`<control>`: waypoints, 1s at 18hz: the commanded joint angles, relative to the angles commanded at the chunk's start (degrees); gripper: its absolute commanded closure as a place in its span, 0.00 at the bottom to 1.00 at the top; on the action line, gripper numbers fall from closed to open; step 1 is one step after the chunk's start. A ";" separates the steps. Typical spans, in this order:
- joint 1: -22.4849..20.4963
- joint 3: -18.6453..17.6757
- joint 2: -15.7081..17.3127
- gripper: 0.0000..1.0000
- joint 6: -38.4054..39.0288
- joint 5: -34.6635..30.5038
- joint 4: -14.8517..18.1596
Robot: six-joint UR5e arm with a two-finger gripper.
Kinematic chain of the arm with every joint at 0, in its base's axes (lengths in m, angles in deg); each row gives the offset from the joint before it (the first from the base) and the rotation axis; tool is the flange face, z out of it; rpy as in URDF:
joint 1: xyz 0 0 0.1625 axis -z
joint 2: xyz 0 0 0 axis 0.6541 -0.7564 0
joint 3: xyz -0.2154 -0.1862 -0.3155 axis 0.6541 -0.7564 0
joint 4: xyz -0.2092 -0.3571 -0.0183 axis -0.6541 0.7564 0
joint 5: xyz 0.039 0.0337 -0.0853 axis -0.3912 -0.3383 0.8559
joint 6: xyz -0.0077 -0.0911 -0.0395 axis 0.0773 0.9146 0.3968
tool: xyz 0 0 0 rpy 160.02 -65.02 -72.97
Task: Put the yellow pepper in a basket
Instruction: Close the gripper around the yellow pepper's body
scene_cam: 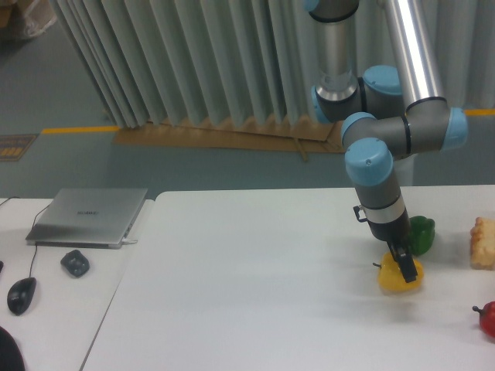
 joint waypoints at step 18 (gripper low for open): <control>1.67 0.79 0.00 0.62 2.11 -2.11 0.53</control>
